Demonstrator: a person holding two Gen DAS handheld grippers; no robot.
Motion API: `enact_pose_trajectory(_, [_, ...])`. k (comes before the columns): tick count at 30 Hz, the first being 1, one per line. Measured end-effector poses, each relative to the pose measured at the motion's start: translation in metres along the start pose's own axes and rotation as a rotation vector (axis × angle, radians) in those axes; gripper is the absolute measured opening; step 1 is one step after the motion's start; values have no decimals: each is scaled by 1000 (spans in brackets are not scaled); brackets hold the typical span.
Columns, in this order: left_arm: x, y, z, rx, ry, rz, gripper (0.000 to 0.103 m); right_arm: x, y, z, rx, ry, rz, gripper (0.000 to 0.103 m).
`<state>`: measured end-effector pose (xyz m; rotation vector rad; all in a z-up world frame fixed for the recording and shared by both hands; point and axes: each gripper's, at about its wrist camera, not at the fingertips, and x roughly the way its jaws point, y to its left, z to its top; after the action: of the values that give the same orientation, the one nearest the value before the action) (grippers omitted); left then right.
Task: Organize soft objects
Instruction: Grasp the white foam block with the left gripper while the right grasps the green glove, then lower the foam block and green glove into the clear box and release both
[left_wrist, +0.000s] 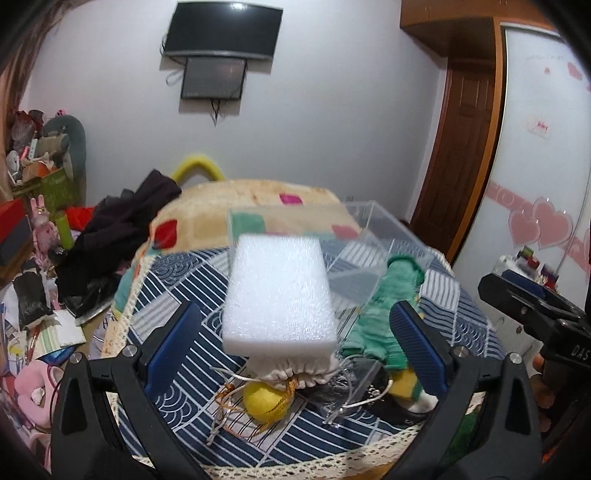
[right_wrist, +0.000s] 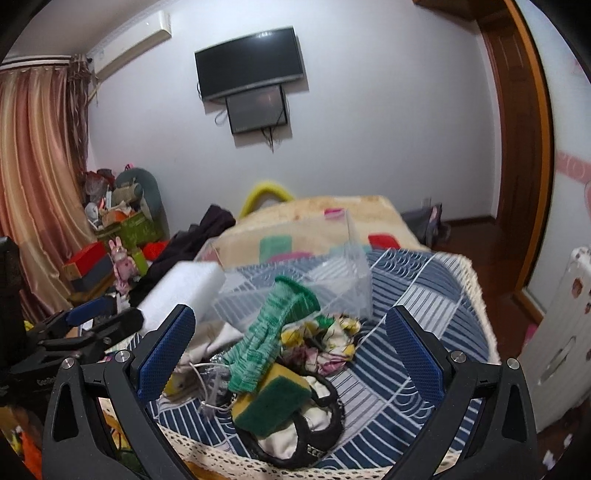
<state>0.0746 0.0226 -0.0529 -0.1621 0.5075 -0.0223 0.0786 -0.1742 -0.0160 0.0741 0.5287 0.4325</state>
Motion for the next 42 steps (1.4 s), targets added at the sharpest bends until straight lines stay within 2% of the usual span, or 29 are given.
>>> enact_pose_trajectory(4, [25, 1, -5, 13, 46, 12, 103, 19, 2, -3, -8, 55, 8, 102])
enact_pose_trajectory(5, [31, 2, -5, 11, 57, 15, 103, 23, 2, -4, -10, 67, 12, 99])
enact_pose_trajectory(9, [50, 8, -8, -16, 94, 14, 103, 45, 4, -8, -17, 138, 41, 80])
enact_pose_trajectory(13, [56, 12, -10, -29, 83, 18, 102, 55, 4, -15, -2, 194, 83, 69])
enact_pose_trajectory(15, [55, 11, -11, -24, 69, 21, 85, 58, 3, -18, 1, 214, 104, 58])
enact_pose_trajectory(16, [55, 10, -10, -20, 70, 17, 82, 60, 4, -20, 3, 224, 114, 55])
enact_pose_trajectory(19, [55, 9, -11, -18, 75, 7, 81, 65, 7, -22, -3, 245, 127, 39])
enact_pose_trajectory(21, [53, 8, -12, -11, 65, 13, 81, 68, 6, -22, -5, 254, 127, 23])
enact_pose_trajectory(24, [49, 7, -12, -1, 47, 28, 80, 66, 5, -22, -8, 246, 130, 16])
enact_pose_trajectory(35, [14, 17, 12, -12, -48, 26, 80, 20, 6, 7, -51, 90, 94, 13])
enact_pose_trajectory(42, [15, 13, 39, 8, -83, 24, 80, 18, 7, 33, -69, 18, 64, 13])
